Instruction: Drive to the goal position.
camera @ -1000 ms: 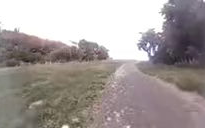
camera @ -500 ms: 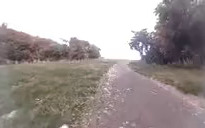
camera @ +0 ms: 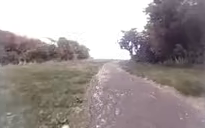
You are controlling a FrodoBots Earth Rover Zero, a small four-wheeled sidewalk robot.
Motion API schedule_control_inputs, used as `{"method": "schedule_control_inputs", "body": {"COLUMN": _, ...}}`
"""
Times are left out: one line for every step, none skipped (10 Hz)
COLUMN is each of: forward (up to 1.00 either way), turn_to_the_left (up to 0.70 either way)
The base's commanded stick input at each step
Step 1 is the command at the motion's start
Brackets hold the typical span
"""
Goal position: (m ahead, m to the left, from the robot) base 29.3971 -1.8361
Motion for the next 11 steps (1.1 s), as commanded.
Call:
{"method": "schedule_control_inputs", "body": {"forward": 0.85, "turn_to_the_left": 0.0}}
{"method": "schedule_control_inputs", "body": {"forward": 0.85, "turn_to_the_left": 0.0}}
{"method": "schedule_control_inputs", "body": {"forward": 0.85, "turn_to_the_left": 0.0}}
{"method": "schedule_control_inputs", "body": {"forward": 0.85, "turn_to_the_left": 0.0}}
{"method": "schedule_control_inputs", "body": {"forward": 0.85, "turn_to_the_left": 0.0}}
{"method": "schedule_control_inputs", "body": {"forward": 0.85, "turn_to_the_left": 0.0}}
{"method": "schedule_control_inputs", "body": {"forward": 0.85, "turn_to_the_left": -0.03}}
{"method": "schedule_control_inputs", "body": {"forward": 0.85, "turn_to_the_left": -0.08}}
{"method": "schedule_control_inputs", "body": {"forward": 0.85, "turn_to_the_left": -0.3}}
{"method": "schedule_control_inputs", "body": {"forward": 0.85, "turn_to_the_left": -0.32}}
{"method": "schedule_control_inputs", "body": {"forward": 0.85, "turn_to_the_left": -0.34}}
